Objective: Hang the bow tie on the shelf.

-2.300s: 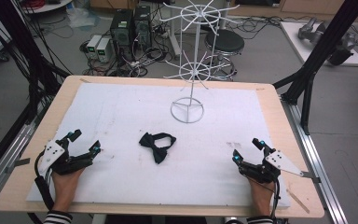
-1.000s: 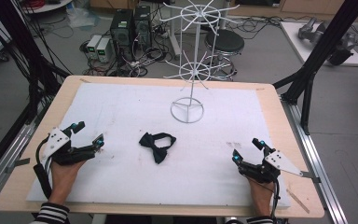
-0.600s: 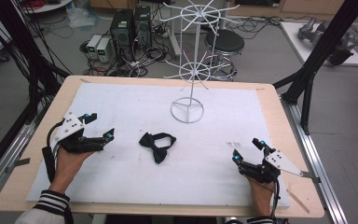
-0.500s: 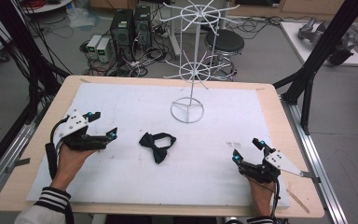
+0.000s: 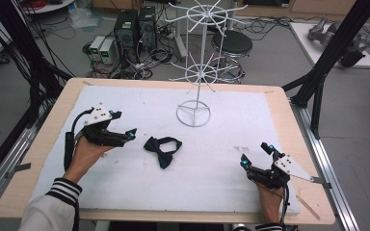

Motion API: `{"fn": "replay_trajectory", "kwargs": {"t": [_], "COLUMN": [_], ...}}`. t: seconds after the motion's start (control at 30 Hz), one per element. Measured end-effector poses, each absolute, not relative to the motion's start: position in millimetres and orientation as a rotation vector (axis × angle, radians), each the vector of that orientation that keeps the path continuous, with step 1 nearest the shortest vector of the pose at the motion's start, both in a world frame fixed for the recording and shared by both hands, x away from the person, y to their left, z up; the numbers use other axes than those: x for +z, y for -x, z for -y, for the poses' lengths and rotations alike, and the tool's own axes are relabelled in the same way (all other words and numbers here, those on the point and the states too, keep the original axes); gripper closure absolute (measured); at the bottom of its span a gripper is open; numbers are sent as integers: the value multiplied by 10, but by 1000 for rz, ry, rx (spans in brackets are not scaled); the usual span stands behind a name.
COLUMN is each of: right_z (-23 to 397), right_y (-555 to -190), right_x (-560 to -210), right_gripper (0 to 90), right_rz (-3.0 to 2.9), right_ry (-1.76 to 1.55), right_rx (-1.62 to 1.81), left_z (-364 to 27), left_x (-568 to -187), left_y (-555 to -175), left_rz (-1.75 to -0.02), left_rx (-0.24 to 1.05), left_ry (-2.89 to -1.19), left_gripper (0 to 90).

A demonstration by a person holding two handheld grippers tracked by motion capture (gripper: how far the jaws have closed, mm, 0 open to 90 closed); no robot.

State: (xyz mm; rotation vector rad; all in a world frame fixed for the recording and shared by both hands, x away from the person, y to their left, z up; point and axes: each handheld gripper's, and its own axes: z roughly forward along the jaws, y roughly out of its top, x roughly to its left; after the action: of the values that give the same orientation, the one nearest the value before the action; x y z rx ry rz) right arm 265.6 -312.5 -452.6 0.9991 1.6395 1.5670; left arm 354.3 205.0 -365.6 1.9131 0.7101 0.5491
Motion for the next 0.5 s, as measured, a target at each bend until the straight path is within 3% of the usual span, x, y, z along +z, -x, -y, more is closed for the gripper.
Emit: {"fn": "replay_trajectory", "kwargs": {"t": [0.5], "right_z": [3131], "right_y": [-2656], "right_x": [-4527], "right_gripper": [101], "right_rz": [-1637], "right_ry": [-1000], "right_rx": [1571], "left_z": [-1659], "left_x": [-3679], "left_y": [-3811], "left_rz": [-664], "left_rx": [443], "left_ry": [-2108], "left_gripper": [176]}}
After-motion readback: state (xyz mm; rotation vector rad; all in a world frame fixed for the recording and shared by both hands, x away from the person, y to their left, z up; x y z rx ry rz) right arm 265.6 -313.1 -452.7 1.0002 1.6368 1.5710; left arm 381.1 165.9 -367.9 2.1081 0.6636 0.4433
